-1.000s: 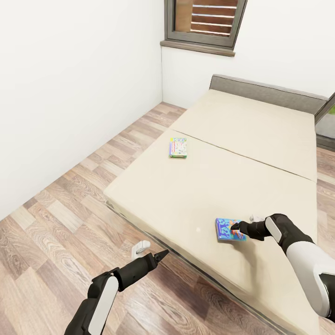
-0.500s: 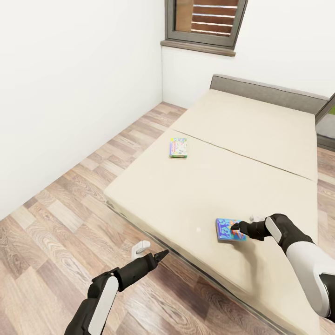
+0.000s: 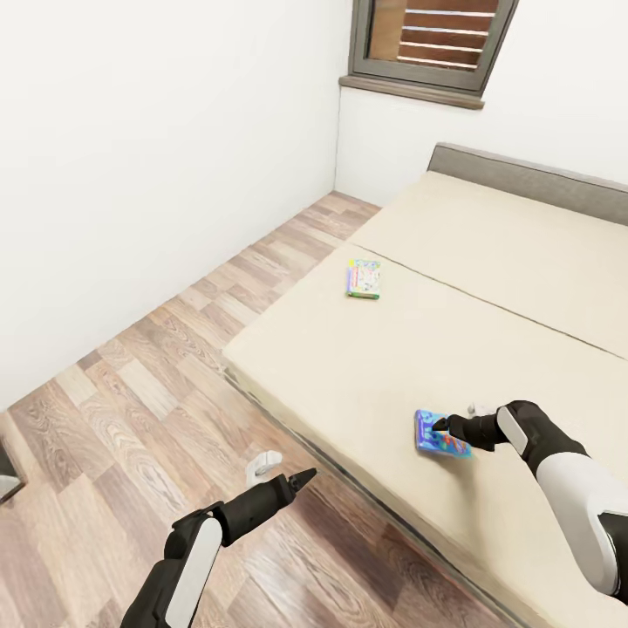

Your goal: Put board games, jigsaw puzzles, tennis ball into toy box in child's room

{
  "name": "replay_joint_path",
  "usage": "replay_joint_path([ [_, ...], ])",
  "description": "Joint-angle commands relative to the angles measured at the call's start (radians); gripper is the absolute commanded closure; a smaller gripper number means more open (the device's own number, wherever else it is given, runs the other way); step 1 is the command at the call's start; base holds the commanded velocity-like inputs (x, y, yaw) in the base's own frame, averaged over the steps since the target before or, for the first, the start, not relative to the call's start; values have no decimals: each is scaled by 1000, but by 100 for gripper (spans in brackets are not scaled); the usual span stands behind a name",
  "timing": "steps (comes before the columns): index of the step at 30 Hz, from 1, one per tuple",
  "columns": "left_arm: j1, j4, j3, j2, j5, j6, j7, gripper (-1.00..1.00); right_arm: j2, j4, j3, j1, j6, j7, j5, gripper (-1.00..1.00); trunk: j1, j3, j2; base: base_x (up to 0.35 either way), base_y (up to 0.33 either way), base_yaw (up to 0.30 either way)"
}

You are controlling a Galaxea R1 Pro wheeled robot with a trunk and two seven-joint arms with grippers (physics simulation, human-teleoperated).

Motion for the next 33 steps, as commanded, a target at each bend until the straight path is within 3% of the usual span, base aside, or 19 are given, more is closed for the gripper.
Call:
replay_joint_path([
  [1, -1, 0, 1, -1, 4, 7, -1, -100, 0, -1, -6, 0, 6, 4, 1, -100, 0, -1, 0, 0, 0, 277],
  [20, -1, 0, 1, -1, 4, 6, -1, -100, 0, -1, -4, 0, 6, 4, 1, -100, 0, -1, 0, 0, 0, 287],
  [33, 1, 1, 1, -1, 4, 3, 0, -100, 0, -1, -5, 0, 6, 4, 1, -100, 0, -1, 0, 0, 0, 78],
])
